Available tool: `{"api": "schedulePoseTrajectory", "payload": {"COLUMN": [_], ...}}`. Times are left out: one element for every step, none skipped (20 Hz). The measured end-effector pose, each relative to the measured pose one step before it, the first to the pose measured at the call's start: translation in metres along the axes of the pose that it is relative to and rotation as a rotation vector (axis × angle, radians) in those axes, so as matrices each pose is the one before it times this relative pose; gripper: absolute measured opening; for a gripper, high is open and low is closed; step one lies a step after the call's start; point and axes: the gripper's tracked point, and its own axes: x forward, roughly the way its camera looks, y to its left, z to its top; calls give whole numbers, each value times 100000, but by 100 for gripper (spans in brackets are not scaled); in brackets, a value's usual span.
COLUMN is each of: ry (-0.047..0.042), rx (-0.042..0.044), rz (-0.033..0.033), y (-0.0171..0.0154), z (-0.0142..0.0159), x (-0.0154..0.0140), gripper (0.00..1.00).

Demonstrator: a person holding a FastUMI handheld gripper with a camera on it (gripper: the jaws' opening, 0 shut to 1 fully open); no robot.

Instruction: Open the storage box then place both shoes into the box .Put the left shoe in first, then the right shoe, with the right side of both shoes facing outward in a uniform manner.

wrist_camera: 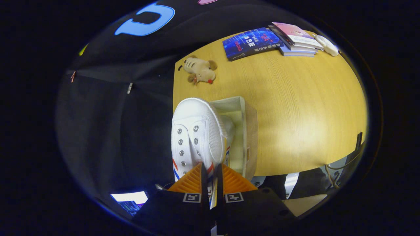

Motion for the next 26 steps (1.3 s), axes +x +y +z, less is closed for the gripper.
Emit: {"api": "schedulePoseTrajectory", "payload": {"ry": [-143,-170,-178,26,-10,-140,-977,-1045,-596,-656,-1101,-1268,-1365,-856,-446,-764,-1727,-2516,-3061,-3252,-3419,-3354,-3328,-3454,-3446,-3137], "rx": [-773,-766,-331,-179,-59,-349,647,828,-994,-2708,-3550,-2970,-2223,-1448,-1179,-962,-1182,-1734,-2355,-2397,-2089,-1896,-1864,-2036,-2019,-1630], "rz": [-2945,-3006,-2857,-2197,-1953,-600,3131,3825,1225,-50,-59,404,1200,1151,777,1202,1700,1497,991,-107,-387,-212,30,-208,-433,-1067], "y": [-464,-552,-579,-490,-469,-297,572,867,329,105,70,0,364,281,46,92,144,38,-161,-492,-547,-428,-434,-461,-591,-765], "z": [-164,-178,-172,-150,-76,-84,166,256,103,265,307,16,56,-64,-128,-51,155,290,327,360,376,309,406,453,502,501], "x": [987,918,718,674,467,295,120,-247,-228,-141,-237,-303,-237,-227,-297,-252,-331,-395,-498,-650,-624,-655,-685,-676,-720,-719], "gripper": [12,12,12,12,12,12,20,27,42,57,72,80,88,91,91,92,92,94,96,96,96,97,97,97,97,97]}}
